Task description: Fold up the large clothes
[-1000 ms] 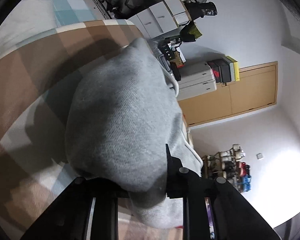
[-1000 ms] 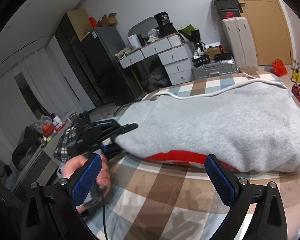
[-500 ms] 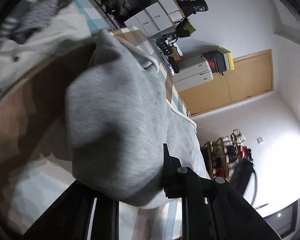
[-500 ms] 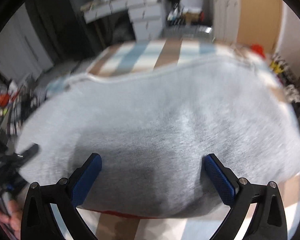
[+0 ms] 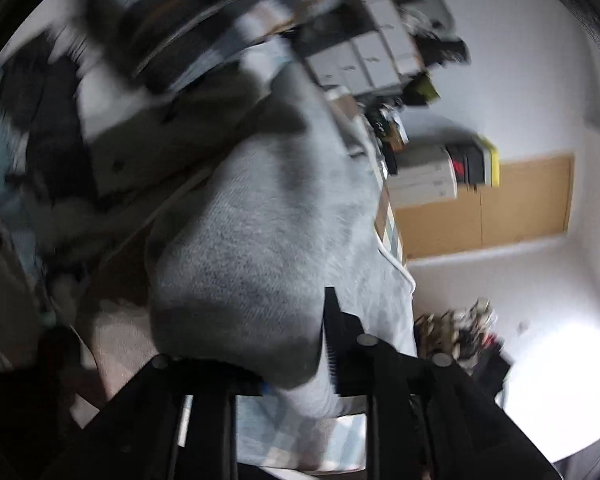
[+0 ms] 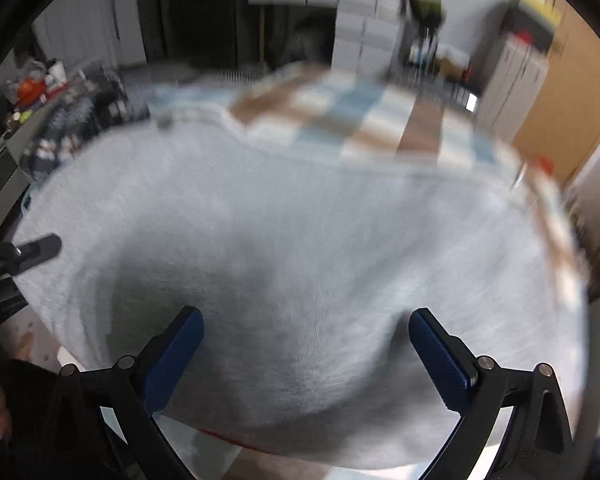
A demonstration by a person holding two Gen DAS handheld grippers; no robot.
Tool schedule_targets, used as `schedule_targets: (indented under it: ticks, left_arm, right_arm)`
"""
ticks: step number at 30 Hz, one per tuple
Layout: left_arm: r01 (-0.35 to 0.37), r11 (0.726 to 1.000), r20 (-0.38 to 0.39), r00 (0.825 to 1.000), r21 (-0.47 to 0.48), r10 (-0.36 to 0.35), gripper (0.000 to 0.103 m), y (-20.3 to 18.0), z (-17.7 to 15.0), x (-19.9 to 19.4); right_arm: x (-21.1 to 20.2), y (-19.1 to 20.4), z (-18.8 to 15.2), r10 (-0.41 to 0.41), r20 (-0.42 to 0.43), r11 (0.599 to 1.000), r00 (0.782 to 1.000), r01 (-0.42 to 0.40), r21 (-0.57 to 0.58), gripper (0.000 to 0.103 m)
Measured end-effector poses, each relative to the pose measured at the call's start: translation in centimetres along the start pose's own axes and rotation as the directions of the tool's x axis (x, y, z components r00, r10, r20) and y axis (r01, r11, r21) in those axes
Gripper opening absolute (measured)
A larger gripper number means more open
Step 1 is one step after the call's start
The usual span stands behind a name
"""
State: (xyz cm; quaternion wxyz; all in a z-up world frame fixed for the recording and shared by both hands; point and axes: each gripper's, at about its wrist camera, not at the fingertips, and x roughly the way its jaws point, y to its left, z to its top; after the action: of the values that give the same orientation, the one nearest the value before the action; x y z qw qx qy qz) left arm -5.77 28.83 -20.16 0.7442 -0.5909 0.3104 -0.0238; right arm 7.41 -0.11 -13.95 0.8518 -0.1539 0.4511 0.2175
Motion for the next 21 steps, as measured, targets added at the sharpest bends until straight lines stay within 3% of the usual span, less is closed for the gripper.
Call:
schedule_targets:
  ticks: [2, 5, 9, 11, 13, 15, 16, 17, 18, 21]
  left_arm:
    - [0.023, 0.999, 0.026, 0.999, -0.026, -0.023, 0.054, 0.3, -0.3, 0.5]
    - [0.061, 0.997, 0.084, 0.995, -0.056, -0.056, 0.077, 0.2, -0.5, 1.9]
    - [0.087, 0.984, 0.119, 0.991, -0.157, -0.068, 0.079, 0.2, 0.3, 5.0]
    - [0.074, 0.983, 0.156, 0.987, -0.167, -0.047, 0.084, -0.1, 0.7, 5.6]
    - [0.068, 0.985, 0.146, 0.988, -0.157, -0.045, 0.084, -0.7, 1.1, 6.7]
    - [0.102, 0.987, 0.146, 0.986, -0.128, -0.083, 0.084, -0.7, 1.6, 7.0]
    - [0.118, 0.987, 0.144, 0.984, -0.110, -0.101, 0.073, -0.7, 1.8, 7.2]
    - [0.110, 0.989, 0.139, 0.986, -0.099, -0.096, 0.037, -0.8, 2.2, 7.3]
    - [0.123, 0.988, 0.121, 0.986, -0.091, -0.112, 0.022, -0.4, 2.6, 7.1]
    - [0.156, 0.987, 0.067, 0.986, -0.029, -0.153, 0.021, -2.0, 3.4, 6.8]
  right_arm:
    - [-0.3, -0.1, -0.5, 0.017, 0.037, 1.000, 0.999, -0.017, 0.008, 0.103]
    - [-0.8, 0.0, -1.0, 0.034, 0.056, 0.999, 0.998, -0.034, 0.001, 0.103]
    - [-0.8, 0.0, -1.1, 0.046, 0.089, 0.999, 0.995, -0.046, -0.008, 0.103]
    - [-1.0, 0.0, -1.2, 0.047, 0.116, 0.999, 0.992, -0.048, 0.004, 0.103]
    - [-1.2, 0.2, -0.8, 0.054, 0.139, 0.998, 0.989, -0.056, 0.013, 0.103]
    - [-1.3, 0.4, -0.3, 0.058, 0.148, 0.998, 0.987, -0.059, 0.004, 0.103]
    - [-1.1, 0.6, 0.2, 0.048, 0.145, 0.999, 0.988, -0.048, 0.000, 0.103]
    - [-0.8, 0.6, 0.5, 0.043, 0.133, 0.999, 0.990, -0.043, -0.002, 0.103]
    - [0.3, 0.8, 0.8, 0.037, 0.087, 0.999, 0.996, -0.036, -0.009, 0.103]
    - [2.3, 1.2, 1.2, 0.048, -0.015, 0.998, 0.999, -0.048, -0.035, 0.103]
